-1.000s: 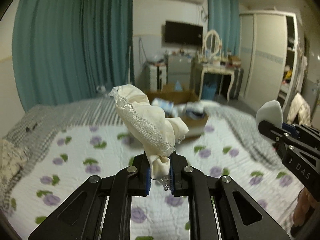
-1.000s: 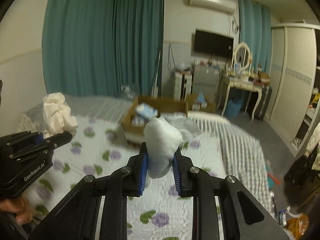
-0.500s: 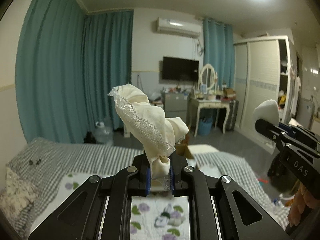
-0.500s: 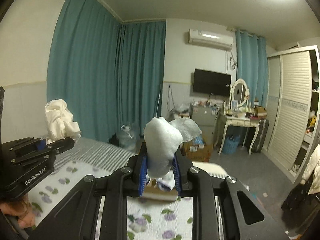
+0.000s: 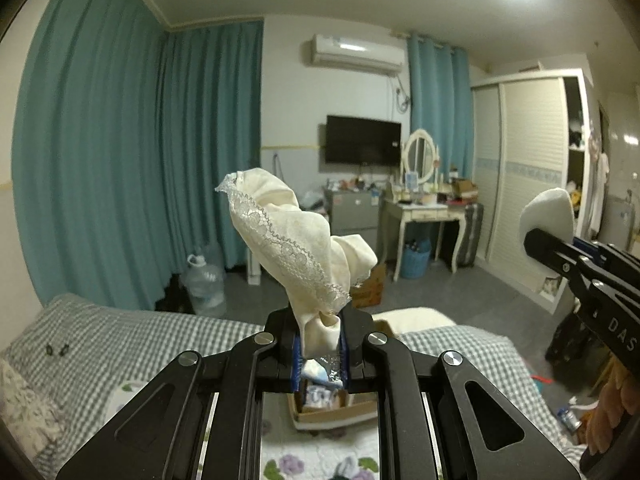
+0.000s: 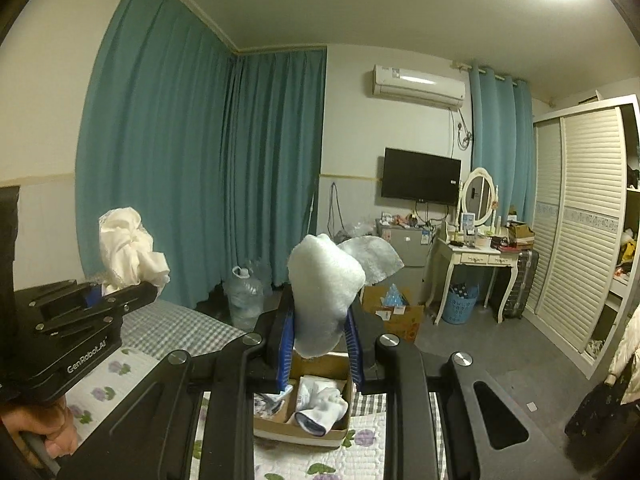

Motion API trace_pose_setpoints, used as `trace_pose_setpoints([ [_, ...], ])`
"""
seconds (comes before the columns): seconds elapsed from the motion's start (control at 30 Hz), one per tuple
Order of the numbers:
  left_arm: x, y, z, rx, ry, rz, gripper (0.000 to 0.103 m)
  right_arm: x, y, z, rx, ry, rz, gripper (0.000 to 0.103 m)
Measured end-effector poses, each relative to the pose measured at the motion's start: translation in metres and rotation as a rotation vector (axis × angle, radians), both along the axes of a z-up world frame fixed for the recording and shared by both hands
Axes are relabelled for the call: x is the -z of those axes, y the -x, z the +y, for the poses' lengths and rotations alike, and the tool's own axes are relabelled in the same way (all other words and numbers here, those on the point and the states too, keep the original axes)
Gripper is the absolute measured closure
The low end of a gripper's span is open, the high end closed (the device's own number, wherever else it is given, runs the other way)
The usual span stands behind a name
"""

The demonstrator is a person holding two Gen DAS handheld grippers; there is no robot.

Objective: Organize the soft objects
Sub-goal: 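Carry the lace toy with the left tool while the right tool carries the sock into the box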

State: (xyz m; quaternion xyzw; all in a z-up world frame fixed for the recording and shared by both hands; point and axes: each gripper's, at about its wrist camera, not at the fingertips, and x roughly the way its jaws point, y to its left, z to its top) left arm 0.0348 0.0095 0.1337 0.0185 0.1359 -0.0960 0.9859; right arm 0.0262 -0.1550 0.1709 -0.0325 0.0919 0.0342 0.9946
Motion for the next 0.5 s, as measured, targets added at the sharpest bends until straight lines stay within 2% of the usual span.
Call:
trace_pose_setpoints([
  [0.17, 0.022, -0.045, -0.011, 0.000, -0.017, 0.057, 0.090, 0.024, -0.049, -0.009, 0.003, 0.003, 0.053, 0.081],
  [0.23, 0.033, -0.066, -0.020, 0.001, -0.024, 0.094, 0.090, 0.037, -0.070, -0.014, 0.005, 0.003, 0.076, 0.081],
  [0.27, 0.040, -0.074, -0.022, 0.001, -0.022, 0.138, 0.090, 0.045, -0.077, -0.015, 0.005, 0.004, 0.089, 0.081],
  [0.5, 0.086, -0.124, -0.042, 0.026, -0.056, 0.249, 0.090, 0.096, -0.144, -0.023, 0.004, 0.010, 0.193, 0.081],
])
